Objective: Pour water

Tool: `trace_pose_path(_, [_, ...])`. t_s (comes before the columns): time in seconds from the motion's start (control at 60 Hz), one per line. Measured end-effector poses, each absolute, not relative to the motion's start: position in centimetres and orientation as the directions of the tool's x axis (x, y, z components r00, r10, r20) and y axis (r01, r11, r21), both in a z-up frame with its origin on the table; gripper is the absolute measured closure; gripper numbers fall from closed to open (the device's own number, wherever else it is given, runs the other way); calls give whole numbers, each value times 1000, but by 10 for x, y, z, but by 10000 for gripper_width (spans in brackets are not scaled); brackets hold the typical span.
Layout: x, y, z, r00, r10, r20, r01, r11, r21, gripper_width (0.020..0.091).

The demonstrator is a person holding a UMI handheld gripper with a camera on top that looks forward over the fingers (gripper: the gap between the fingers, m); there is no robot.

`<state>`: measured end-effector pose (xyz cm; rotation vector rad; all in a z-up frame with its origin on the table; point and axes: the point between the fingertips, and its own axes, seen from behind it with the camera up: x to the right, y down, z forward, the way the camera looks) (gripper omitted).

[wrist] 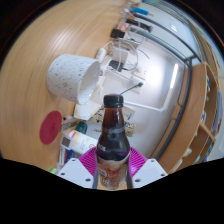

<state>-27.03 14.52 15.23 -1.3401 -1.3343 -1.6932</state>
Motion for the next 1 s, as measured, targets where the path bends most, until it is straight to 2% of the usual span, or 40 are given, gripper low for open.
trace_pose_path(0.083, [-258, 135, 141, 31, 110, 993, 930, -369, 12, 713])
trace_pose_path(0.167, [-254, 130, 135, 377, 52, 925, 860, -391, -329, 714])
trace_pose_path(0.25, [-263, 132, 130, 641, -31, 767, 703, -376, -603, 711])
trace_pose_path(0.367, [-266, 136, 135, 899, -45, 435, 394, -346, -852, 709])
trace_pose_path(0.483, [-276, 144, 139, 989, -32, 147, 131, -299, -945, 711])
trace_pose_path(0.617, [-283, 155, 135, 1000, -8, -19, -20, -283, -959, 711])
trace_pose_path(0.8, [-282, 164, 105, 999, -17, -32, -36, -303, -952, 695])
trace_pose_path(1.0, [-281, 164, 105, 998, -34, -45, -53, -294, -954, 693])
